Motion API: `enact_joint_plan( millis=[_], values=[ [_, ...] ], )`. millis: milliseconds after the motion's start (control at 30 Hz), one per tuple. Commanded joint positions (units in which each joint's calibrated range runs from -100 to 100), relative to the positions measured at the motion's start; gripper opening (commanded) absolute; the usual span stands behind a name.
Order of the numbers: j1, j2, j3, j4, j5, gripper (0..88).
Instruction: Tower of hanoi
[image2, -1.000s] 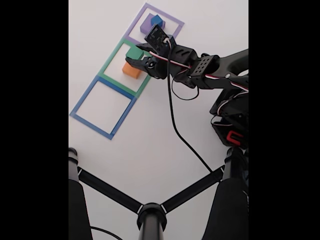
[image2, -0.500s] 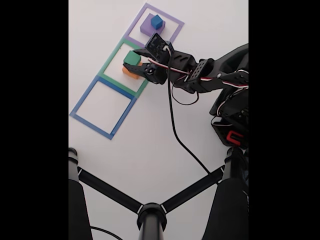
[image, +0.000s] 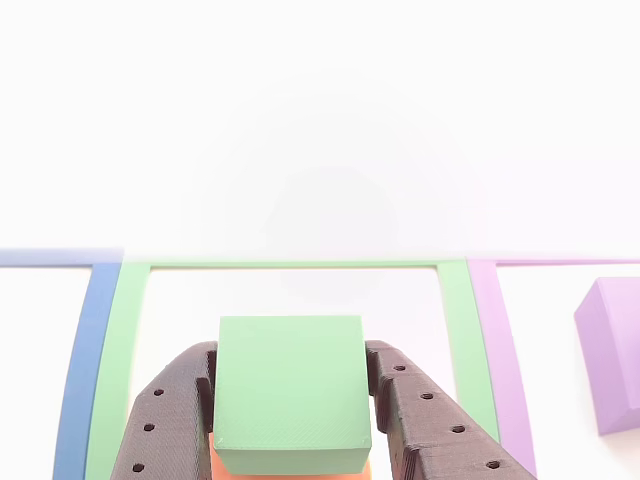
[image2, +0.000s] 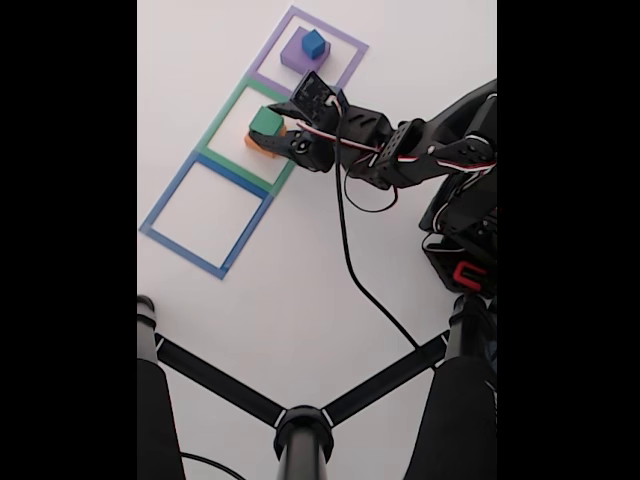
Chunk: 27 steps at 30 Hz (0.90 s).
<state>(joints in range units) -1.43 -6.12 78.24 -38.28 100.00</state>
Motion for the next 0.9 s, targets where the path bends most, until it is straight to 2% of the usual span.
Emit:
enact_joint_plan(
  millis=[0,300,567,700,767,867],
  values=[
    [-0.2,0.2,-0.9,-2.1,0.0,9.0],
    [-0.3,1.8,-0.8,-4.3,0.0,21.1],
    [0.1,-0.6,-2.0,-3.5,0.0,24.5],
    [0.3,-7.7,-4.3,5.9,0.0,22.9],
    [0.3,-13.3,-6.4,14.6,0.0,20.6],
    [0.9,-22.4,-12.3,33.3,0.0,15.8]
  ],
)
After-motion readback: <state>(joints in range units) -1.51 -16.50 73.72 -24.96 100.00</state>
